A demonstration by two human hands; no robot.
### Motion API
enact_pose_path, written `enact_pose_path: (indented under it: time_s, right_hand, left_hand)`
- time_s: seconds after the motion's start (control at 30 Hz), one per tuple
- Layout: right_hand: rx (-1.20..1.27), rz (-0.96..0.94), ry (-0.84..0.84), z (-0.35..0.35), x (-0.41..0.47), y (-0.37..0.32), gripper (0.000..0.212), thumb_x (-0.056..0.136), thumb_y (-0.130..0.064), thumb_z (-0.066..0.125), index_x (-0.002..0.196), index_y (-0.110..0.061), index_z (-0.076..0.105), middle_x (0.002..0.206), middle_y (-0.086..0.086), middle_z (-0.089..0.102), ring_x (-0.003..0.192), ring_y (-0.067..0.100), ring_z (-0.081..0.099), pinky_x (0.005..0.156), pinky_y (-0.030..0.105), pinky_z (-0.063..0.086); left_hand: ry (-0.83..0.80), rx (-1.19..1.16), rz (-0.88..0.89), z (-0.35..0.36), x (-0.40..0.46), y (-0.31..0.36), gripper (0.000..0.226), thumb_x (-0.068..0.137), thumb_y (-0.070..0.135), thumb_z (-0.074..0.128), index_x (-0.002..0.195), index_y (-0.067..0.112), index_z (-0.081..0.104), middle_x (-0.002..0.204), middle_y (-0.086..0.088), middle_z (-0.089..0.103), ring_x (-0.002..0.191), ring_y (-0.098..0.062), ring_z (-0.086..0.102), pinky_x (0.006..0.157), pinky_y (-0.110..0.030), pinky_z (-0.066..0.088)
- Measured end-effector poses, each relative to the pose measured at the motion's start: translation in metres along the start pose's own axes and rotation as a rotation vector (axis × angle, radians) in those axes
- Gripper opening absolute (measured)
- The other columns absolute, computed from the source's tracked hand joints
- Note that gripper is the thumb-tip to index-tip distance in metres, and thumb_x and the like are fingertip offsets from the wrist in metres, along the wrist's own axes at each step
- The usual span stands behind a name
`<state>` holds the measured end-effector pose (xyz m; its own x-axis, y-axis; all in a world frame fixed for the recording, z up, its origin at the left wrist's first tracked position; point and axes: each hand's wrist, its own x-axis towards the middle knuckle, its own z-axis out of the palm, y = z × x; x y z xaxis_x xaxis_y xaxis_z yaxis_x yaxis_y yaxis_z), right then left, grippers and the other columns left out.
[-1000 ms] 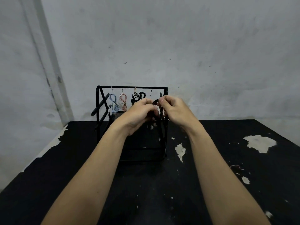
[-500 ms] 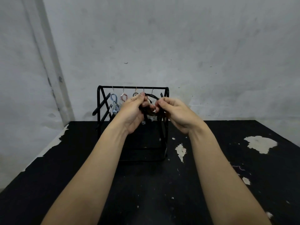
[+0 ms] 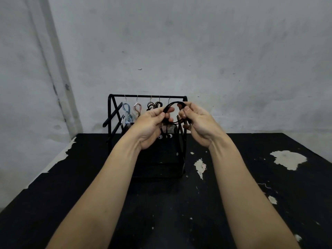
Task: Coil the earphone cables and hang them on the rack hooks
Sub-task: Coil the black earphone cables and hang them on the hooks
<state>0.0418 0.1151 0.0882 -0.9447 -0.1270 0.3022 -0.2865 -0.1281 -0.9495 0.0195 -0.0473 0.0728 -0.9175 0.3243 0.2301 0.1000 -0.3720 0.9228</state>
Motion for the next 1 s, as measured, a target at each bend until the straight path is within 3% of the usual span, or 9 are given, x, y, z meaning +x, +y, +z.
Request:
enact_pose_path:
  time_s: [0.23, 0.4, 0.43, 0.53, 0.6, 0.7, 0.83, 0.93, 1.0]
  right_hand:
    - [-0.215, -0.041, 0.002, 0.005, 0.000, 0.003, 0.017, 0.106, -0.002, 0.038, 0.118, 0.002, 0.048, 0.082, 0.007, 0.060, 0.068, -0.001, 0.065, 0.066, 0.009, 0.047]
    - [-0.195, -0.023, 0.178, 0.002, 0.007, 0.010, 0.006, 0.103, -0.010, 0.049, 0.106, -0.012, 0.054, 0.079, -0.002, 0.073, 0.084, 0.007, 0.068, 0.085, 0.024, 0.049]
    - [-0.185, -0.023, 0.218, 0.001, 0.008, 0.011, 0.006, 0.103, -0.011, 0.051, 0.103, -0.016, 0.055, 0.078, -0.003, 0.074, 0.085, 0.007, 0.068, 0.084, 0.024, 0.047]
    - [-0.139, -0.027, 0.298, 0.001, 0.008, 0.012, 0.004, 0.103, -0.012, 0.052, 0.104, -0.015, 0.054, 0.078, -0.005, 0.075, 0.081, 0.001, 0.069, 0.075, 0.020, 0.043]
    - [-0.137, -0.042, 0.298, 0.004, 0.008, 0.014, 0.003, 0.102, -0.011, 0.053, 0.102, -0.014, 0.052, 0.080, -0.003, 0.077, 0.085, 0.005, 0.071, 0.083, 0.025, 0.048]
    - [-0.156, -0.094, 0.259, 0.007, 0.006, 0.016, 0.004, 0.101, -0.010, 0.055, 0.102, -0.012, 0.052, 0.085, 0.000, 0.078, 0.092, 0.012, 0.074, 0.096, 0.035, 0.052]
    - [-0.279, -0.188, 0.212, 0.011, 0.005, 0.016, 0.006, 0.095, -0.008, 0.064, 0.095, -0.012, 0.059, 0.092, 0.005, 0.077, 0.092, 0.014, 0.074, 0.093, 0.035, 0.056]
    - [-0.408, -0.224, 0.177, 0.011, 0.006, 0.019, 0.007, 0.089, -0.009, 0.072, 0.089, -0.014, 0.068, 0.089, 0.004, 0.075, 0.087, 0.017, 0.073, 0.089, 0.041, 0.058]
    - [-0.435, -0.214, 0.141, 0.011, 0.007, 0.022, 0.010, 0.087, -0.007, 0.073, 0.087, -0.017, 0.070, 0.084, 0.005, 0.076, 0.078, 0.017, 0.072, 0.084, 0.042, 0.059]
  left_hand:
    - [0.211, 0.115, -0.010, -0.001, 0.008, -0.014, 0.025, 0.101, -0.001, 0.044, 0.096, 0.009, 0.066, 0.080, -0.004, 0.061, 0.074, -0.013, 0.061, 0.077, -0.035, 0.054]
    - [0.240, 0.109, -0.013, -0.002, 0.006, -0.015, 0.021, 0.100, 0.000, 0.047, 0.102, 0.006, 0.067, 0.090, -0.008, 0.066, 0.085, -0.017, 0.065, 0.082, -0.036, 0.057]
    - [0.234, 0.097, -0.013, -0.002, 0.005, -0.014, 0.019, 0.100, 0.000, 0.049, 0.106, 0.006, 0.066, 0.092, -0.009, 0.068, 0.084, -0.018, 0.066, 0.079, -0.035, 0.058]
    - [0.303, 0.042, 0.001, 0.001, 0.000, -0.011, 0.017, 0.094, 0.006, 0.062, 0.109, 0.012, 0.056, 0.083, -0.008, 0.073, 0.064, -0.019, 0.069, 0.051, -0.031, 0.053]
    - [0.371, 0.039, 0.036, 0.002, 0.000, -0.011, 0.017, 0.090, 0.008, 0.068, 0.102, 0.010, 0.056, 0.080, -0.010, 0.074, 0.059, -0.018, 0.068, 0.042, -0.023, 0.046]
    - [0.403, 0.058, 0.064, 0.004, 0.002, -0.016, 0.014, 0.085, 0.010, 0.074, 0.096, 0.007, 0.066, 0.085, -0.016, 0.075, 0.068, -0.024, 0.069, 0.049, -0.028, 0.049]
    - [0.438, 0.060, 0.056, 0.008, 0.003, -0.019, 0.011, 0.082, 0.008, 0.077, 0.090, 0.006, 0.071, 0.085, -0.018, 0.074, 0.064, -0.022, 0.067, 0.055, -0.032, 0.055]
    - [0.446, 0.035, 0.078, 0.010, 0.003, -0.017, 0.008, 0.085, 0.003, 0.073, 0.092, 0.005, 0.072, 0.081, -0.013, 0.073, 0.065, -0.017, 0.069, 0.050, -0.024, 0.052]
    - [0.434, 0.028, 0.077, 0.011, 0.004, -0.016, 0.008, 0.089, 0.002, 0.067, 0.095, 0.006, 0.071, 0.080, -0.008, 0.073, 0.063, -0.013, 0.069, 0.055, -0.024, 0.053]
